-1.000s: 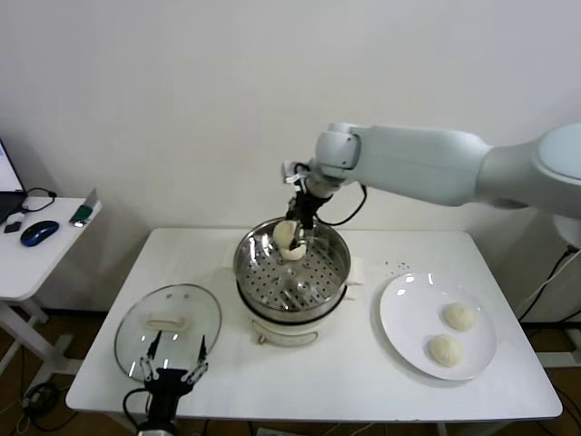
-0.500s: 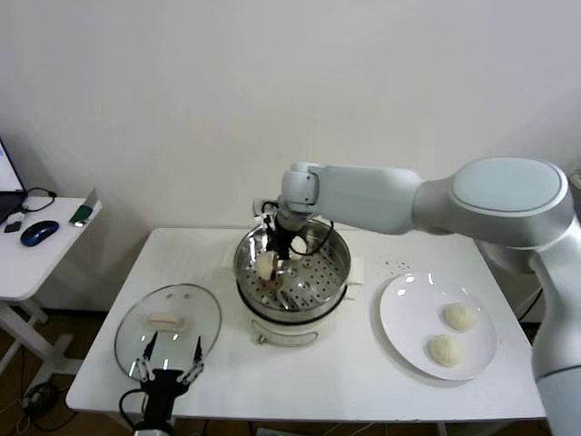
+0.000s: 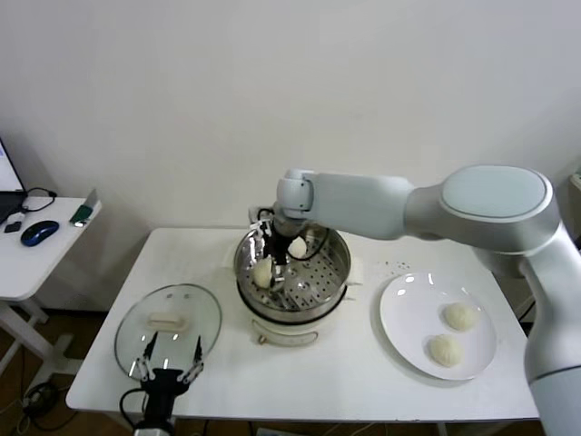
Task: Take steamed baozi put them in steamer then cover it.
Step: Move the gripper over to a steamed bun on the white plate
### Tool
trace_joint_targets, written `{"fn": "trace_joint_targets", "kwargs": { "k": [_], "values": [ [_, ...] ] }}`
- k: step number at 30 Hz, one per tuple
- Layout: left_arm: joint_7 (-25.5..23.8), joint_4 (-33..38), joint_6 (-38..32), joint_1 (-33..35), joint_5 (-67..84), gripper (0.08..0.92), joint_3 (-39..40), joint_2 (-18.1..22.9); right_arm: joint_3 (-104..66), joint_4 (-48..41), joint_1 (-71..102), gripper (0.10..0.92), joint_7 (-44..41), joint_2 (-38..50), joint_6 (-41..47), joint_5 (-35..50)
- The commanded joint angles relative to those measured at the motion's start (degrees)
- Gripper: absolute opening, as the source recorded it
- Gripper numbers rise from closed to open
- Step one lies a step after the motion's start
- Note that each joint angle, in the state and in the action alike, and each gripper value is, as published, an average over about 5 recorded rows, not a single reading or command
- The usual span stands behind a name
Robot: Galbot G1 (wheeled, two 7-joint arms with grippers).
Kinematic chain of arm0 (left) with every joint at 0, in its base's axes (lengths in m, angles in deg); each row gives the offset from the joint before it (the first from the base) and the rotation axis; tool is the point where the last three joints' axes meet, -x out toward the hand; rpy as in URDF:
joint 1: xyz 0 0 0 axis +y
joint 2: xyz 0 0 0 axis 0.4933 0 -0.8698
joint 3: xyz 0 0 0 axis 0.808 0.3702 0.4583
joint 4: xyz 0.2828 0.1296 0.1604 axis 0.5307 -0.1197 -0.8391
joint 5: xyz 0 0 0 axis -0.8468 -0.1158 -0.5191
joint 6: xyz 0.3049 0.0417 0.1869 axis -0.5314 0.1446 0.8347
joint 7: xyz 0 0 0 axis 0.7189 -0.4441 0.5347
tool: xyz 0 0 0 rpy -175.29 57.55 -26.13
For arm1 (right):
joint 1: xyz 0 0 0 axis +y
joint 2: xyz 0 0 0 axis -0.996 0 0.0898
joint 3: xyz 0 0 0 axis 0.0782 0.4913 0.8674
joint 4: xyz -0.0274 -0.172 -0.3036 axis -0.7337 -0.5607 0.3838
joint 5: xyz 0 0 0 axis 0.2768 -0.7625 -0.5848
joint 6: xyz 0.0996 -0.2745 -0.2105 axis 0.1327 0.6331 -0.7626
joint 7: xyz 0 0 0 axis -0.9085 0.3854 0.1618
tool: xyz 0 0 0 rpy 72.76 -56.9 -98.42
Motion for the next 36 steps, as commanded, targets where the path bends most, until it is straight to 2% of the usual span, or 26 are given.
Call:
{"fn": "trace_joint_targets", "kwargs": {
  "k": [1, 6, 11, 17, 22, 27, 36],
  "values": [
    [0.0, 0.3, 0.3, 0.0, 0.2, 0.823, 0.1, 0.0, 1.1, 7.2, -10.2, 0.823, -4.0, 10.3, -1.7, -0.7],
    [0.0, 1.2, 1.1, -0.2, 0.6, 0.823, 0.4, 0.2, 3.0, 14.9, -15.8, 0.823, -6.3, 22.3, -2.9, -2.4],
    [0.3, 1.2, 2.1, -0.7, 0.3, 0.823, 0.3, 0.3, 5.0, 22.4, -17.4, 0.823, -8.0, 33.4, -3.9, -9.8],
    [0.5, 0.8, 2.6, -0.9, 0.0, 0.823, 0.1, 0.3, 4.0, 28.9, -11.5, 0.823, -7.8, 46.7, -4.5, -21.1],
    [0.6, 1.1, 2.7, -0.4, -0.4, 0.823, -0.4, 0.6, -0.5, 30.5, -1.9, 0.823, -7.8, 55.3, -5.5, -29.2],
    [0.5, 1.1, 3.0, -0.2, -1.2, 0.823, -0.7, 1.3, -8.7, 30.0, 11.1, 0.823, -7.0, 60.2, -5.6, -34.6],
    [0.7, 0.9, 3.2, 0.1, -2.4, 0.823, -0.7, 2.3, -23.1, 25.6, 29.8, 0.823, -7.0, 61.7, -6.7, -40.9]
  ]
}}
